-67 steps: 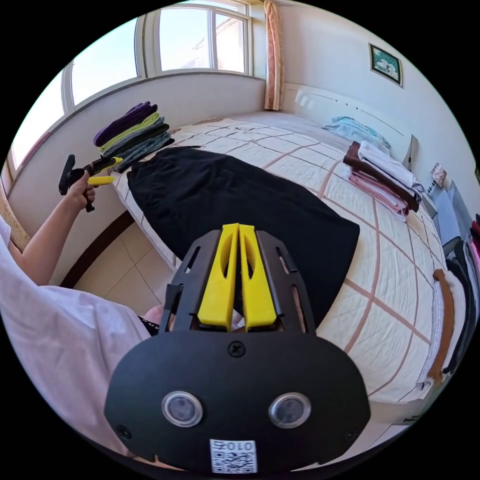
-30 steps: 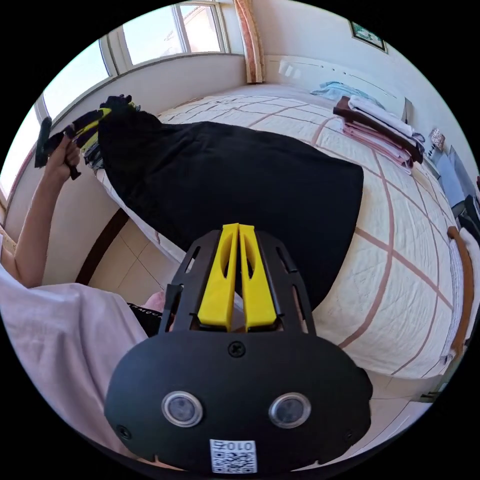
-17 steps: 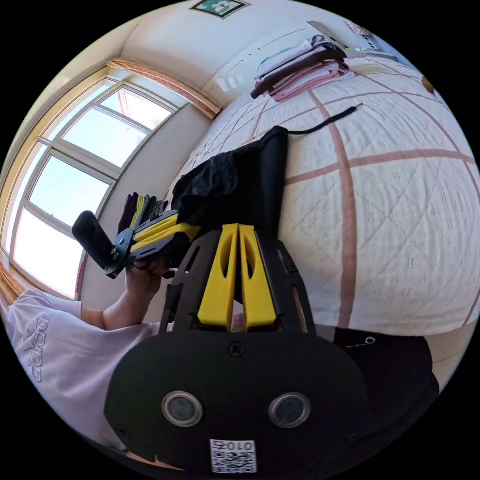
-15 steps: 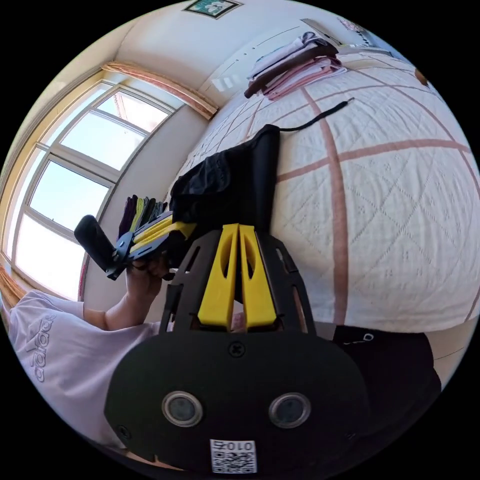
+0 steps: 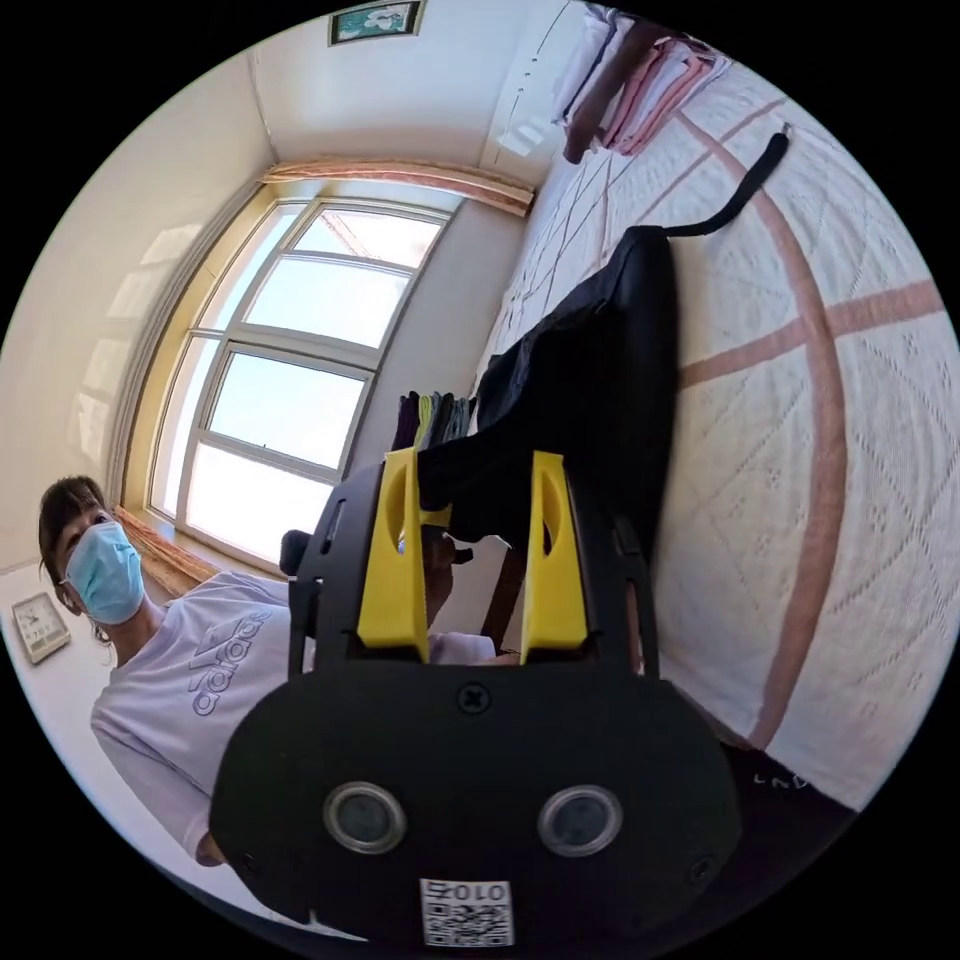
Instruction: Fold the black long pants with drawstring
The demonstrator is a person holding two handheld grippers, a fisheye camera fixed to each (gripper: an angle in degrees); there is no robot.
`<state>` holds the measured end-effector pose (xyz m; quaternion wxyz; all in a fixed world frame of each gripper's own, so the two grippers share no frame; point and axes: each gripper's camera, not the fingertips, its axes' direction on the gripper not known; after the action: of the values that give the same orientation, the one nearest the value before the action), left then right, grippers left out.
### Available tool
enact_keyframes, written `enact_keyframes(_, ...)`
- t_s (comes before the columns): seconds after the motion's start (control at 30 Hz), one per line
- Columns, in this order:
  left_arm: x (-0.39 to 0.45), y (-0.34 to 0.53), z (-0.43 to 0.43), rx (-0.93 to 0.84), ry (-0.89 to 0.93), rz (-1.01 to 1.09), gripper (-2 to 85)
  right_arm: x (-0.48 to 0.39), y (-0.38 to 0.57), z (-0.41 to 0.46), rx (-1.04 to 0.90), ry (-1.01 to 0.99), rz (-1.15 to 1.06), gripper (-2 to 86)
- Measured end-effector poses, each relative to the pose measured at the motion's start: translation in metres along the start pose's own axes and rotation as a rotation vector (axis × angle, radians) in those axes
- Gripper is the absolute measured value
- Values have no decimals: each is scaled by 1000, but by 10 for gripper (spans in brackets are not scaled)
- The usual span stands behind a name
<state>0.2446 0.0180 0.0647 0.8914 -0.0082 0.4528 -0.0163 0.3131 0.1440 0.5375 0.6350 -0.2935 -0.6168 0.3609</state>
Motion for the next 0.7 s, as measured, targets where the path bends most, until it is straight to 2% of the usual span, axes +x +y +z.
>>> enact_keyframes(0.1, -10, 5, -4, 39, -11, -22, 23, -5, -2, -10, 18, 110, 30, 160)
enact_keyframes(0.37, -1, -4, 25, 19, -28, 81, 36, 7, -30, 29, -27, -58, 82, 151)
enact_keyframes(0.47, -7, -15, 34, -23, -12, 139, 46, -7, -44, 36, -42, 108, 65, 90)
enact_keyframes(0.53, -20, -19, 30, -31, 25, 129, 51, -44, -44, 46, -50, 341, -37, 69)
enact_keyframes(0.63, -53, -18, 19, -33, 111, 20, 53, -60, -27, 64, -53, 583, -114, 63)
enact_keyframes(0.7, -79, -7, 20, -68, 109, -56, 50, -36, -16, 79, -65, 648, -76, 63)
